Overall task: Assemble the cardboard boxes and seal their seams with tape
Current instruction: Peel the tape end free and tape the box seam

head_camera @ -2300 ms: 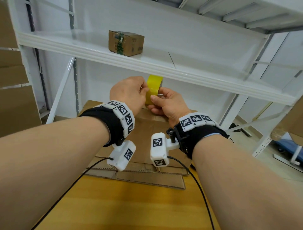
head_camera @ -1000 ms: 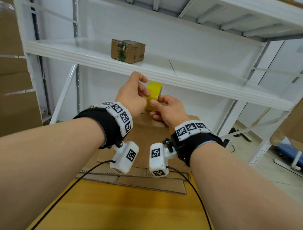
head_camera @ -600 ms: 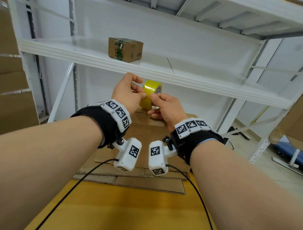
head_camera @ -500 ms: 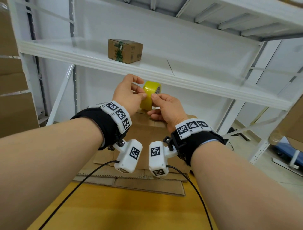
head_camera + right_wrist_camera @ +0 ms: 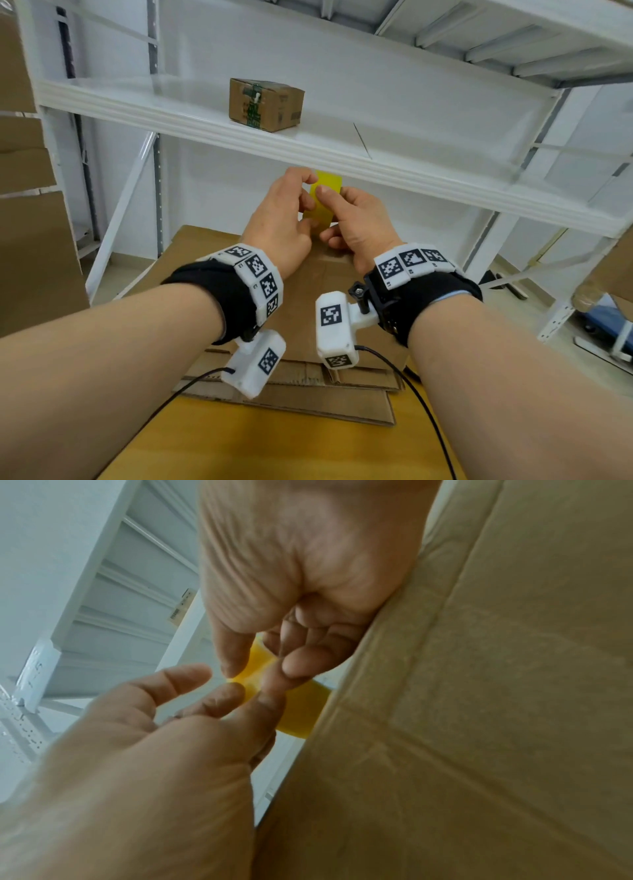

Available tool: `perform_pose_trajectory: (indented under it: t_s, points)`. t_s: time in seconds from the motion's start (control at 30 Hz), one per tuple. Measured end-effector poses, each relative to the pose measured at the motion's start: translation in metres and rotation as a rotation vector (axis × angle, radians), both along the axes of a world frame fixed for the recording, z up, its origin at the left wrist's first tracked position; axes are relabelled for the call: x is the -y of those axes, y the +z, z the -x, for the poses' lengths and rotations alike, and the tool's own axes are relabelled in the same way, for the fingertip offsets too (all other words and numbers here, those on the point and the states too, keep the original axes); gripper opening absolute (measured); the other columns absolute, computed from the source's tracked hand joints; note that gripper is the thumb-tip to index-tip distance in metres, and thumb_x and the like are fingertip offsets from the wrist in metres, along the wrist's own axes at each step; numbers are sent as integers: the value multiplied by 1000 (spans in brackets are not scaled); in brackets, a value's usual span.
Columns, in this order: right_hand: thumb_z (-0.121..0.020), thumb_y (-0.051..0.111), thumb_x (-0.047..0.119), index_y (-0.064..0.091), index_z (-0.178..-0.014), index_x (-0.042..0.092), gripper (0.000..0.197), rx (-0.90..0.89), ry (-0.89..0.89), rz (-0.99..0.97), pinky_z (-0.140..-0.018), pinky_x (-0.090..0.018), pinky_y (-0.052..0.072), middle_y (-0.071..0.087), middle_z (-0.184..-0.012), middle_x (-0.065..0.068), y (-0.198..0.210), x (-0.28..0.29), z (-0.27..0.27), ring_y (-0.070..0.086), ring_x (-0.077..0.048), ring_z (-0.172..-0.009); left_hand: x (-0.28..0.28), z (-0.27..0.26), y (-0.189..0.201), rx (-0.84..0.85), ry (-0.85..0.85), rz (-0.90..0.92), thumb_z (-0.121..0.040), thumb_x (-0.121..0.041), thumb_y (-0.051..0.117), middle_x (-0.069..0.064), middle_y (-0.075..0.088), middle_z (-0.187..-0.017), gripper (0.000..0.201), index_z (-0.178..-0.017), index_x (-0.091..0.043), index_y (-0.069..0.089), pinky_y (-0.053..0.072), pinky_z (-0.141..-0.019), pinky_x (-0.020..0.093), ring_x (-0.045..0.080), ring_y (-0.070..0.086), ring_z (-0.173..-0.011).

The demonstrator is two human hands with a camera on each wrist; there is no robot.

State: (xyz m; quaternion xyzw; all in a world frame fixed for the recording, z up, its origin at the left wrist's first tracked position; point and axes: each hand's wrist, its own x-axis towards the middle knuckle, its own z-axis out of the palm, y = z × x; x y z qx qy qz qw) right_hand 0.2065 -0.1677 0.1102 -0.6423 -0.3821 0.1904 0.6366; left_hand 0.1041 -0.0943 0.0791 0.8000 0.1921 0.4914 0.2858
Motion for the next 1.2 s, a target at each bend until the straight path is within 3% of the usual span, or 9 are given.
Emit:
perform_pose_trajectory:
  t_s: [0.2, 0.37, 0.43, 0.53, 0.7, 0.8, 0.9, 1.07, 1.2]
  points:
    - [-95, 65, 29, 68, -107, 12, 21, -36, 38, -19, -43, -19, 46, 69, -73, -10, -6, 4, -4, 58, -12, -48, -4, -1, 4, 106, -52, 251, -72, -4, 73, -6, 63, -80, 61, -114, -36, 43, 53, -76, 26, 6, 63, -79]
    - [-96, 63, 22, 66, -113, 6, 24, -89, 96, -16, -43, -18, 49, 71, -80, -13, -6, 8, -1, 63, -14, -51, -11, 2, 9, 150, -191, 476, -68, 10, 75, 3, 66, -75, 55, -113, -17, 55, 57, -82, 45, 23, 68, -79]
    - [-95, 63, 20, 66, -114, 6, 23, -100, 105, -16, -44, -18, 50, 71, -80, -12, -6, 9, 1, 64, -15, -51, -12, 3, 8, 161, -211, 503, -69, 12, 74, 4, 65, -75, 55, -113, -15, 55, 57, -83, 47, 23, 67, -78]
    - [-95, 63, 16, 65, -117, 6, 25, -110, 109, -19, -46, -19, 52, 72, -81, -11, -8, 11, 1, 65, -15, -53, -12, 2, 6, 184, -212, 502, -71, 11, 73, 3, 65, -77, 56, -115, -16, 55, 58, -82, 41, 18, 65, -76]
    - [-91, 66, 11, 65, -116, 6, 25, -91, 111, -23, -49, -20, 53, 71, -85, -12, -10, 12, 0, 64, -14, -56, -12, 2, 8, 228, -239, 532, -77, 13, 65, 0, 62, -78, 51, -118, -16, 55, 52, -62, 24, 15, 62, -72]
    - [-87, 68, -1, 64, -104, 11, 21, -46, 97, -13, -51, -19, 53, 70, -79, -9, -12, 13, 0, 62, -12, -55, -13, 2, 11, 257, -255, 589, -77, 13, 65, 1, 62, -83, 50, -119, -14, 56, 53, -60, 25, 15, 61, -71]
    - [-86, 71, 0, 65, -98, 14, 19, -18, 101, -3, -52, -18, 53, 70, -76, -6, -14, 11, 1, 60, -11, -54, -14, 1, 11, 295, -258, 636, -76, 14, 66, 0, 61, -82, 51, -118, -13, 56, 53, -61, 26, 13, 60, -69]
    - [-87, 72, 3, 67, -102, 9, 17, -1, 108, 9, -53, -18, 53, 71, -76, -5, -14, 12, 1, 59, -10, -55, -12, 2, 10, 331, -224, 631, -75, 12, 70, -1, 61, -81, 50, -117, -13, 57, 54, -58, 23, 11, 60, -69]
    - [-87, 70, 1, 66, -112, 1, 25, -14, 94, 17, -53, -18, 53, 70, -78, -7, -16, 12, -1, 59, -9, -54, -13, 3, 7, 335, -191, 629, -70, 9, 75, -1, 59, -92, 49, -109, -18, 61, 54, -60, 24, 12, 62, -76]
